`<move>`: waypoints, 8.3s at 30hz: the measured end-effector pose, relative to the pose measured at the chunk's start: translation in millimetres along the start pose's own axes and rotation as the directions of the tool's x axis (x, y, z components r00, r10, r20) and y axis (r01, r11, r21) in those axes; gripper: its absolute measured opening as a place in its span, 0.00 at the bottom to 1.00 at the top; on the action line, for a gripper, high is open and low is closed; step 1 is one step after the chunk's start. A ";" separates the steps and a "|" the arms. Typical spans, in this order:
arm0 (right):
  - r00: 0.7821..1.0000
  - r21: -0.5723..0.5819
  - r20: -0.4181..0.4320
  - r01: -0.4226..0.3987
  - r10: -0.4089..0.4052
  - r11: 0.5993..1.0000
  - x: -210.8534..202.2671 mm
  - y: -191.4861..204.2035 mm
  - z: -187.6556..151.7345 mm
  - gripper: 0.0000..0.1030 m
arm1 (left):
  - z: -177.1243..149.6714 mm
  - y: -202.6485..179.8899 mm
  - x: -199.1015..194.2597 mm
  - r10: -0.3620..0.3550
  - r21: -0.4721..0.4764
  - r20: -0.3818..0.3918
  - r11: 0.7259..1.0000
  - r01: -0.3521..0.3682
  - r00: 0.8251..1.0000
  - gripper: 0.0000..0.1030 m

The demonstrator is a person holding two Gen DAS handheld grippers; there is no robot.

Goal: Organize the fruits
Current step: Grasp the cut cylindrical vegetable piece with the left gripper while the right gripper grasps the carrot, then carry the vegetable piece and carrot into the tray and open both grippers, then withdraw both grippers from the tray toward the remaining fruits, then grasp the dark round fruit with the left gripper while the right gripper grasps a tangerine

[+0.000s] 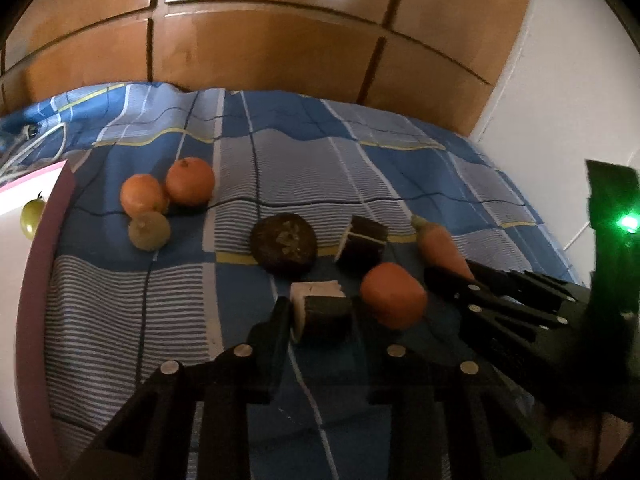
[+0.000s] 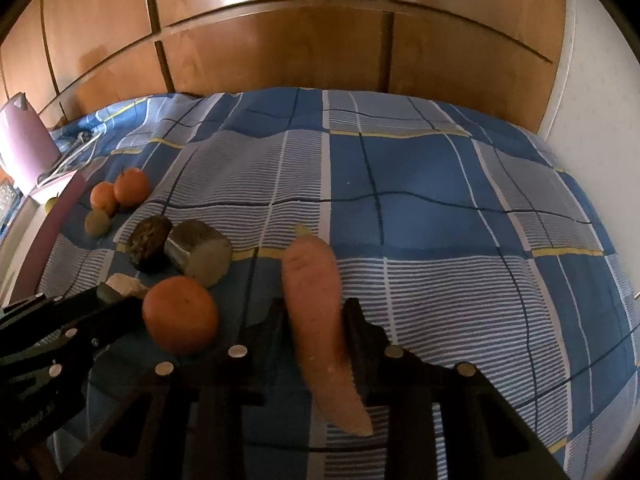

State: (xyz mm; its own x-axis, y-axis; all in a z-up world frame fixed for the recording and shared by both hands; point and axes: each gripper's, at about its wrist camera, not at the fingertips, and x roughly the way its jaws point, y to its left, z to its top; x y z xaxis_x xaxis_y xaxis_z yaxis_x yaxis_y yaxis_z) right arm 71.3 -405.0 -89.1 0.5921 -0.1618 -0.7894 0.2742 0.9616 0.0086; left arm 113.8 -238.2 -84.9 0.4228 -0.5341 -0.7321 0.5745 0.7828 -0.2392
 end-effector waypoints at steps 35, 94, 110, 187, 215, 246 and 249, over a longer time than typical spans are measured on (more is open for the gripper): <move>0.970 -0.104 0.107 -0.206 0.217 0.973 -84.1 79.1 13.0 0.26 | -8.2 42.6 -115.5 0.228 -0.125 0.110 0.969 -0.214 0.967 0.28; 0.913 -0.305 0.041 -0.375 0.405 0.875 -91.3 253.4 4.1 0.47 | -72.7 177.6 -215.1 0.578 -0.434 0.113 0.760 -0.483 0.808 0.86; 0.930 -0.193 0.085 -0.337 0.358 0.921 -95.7 187.1 -6.4 0.47 | -70.8 134.0 -202.4 0.521 -0.359 0.128 0.818 -0.450 0.844 0.90; 0.997 0.006 -0.010 -0.076 0.076 0.997 -15.1 42.5 -3.6 0.35 | 3.2 32.5 -40.3 0.149 -0.057 0.010 0.987 -0.148 0.989 0.52; 0.998 0.002 -0.005 -0.061 0.061 0.998 -9.1 35.1 -2.2 0.36 | 36.1 15.9 19.3 0.128 -0.030 -0.010 0.991 -0.128 0.992 0.42; 0.995 -0.039 0.015 -0.101 0.102 0.994 -19.0 53.0 -4.5 0.35 | 12.9 26.8 -14.6 0.136 -0.052 0.029 0.990 -0.134 0.990 0.38; 0.994 -0.035 0.017 -0.111 0.112 0.993 -21.8 54.8 -4.7 0.35 | 10.8 29.8 -21.8 0.151 -0.062 0.035 0.987 -0.149 0.988 0.38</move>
State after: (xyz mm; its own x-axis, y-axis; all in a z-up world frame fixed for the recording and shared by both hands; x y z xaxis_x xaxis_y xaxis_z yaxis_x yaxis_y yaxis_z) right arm 69.8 -347.8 -74.3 0.6316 -0.0569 -0.7732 0.1802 0.9808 0.0750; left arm 129.2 -206.7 -69.2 0.5293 -0.4208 -0.7368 0.4607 0.8717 -0.1668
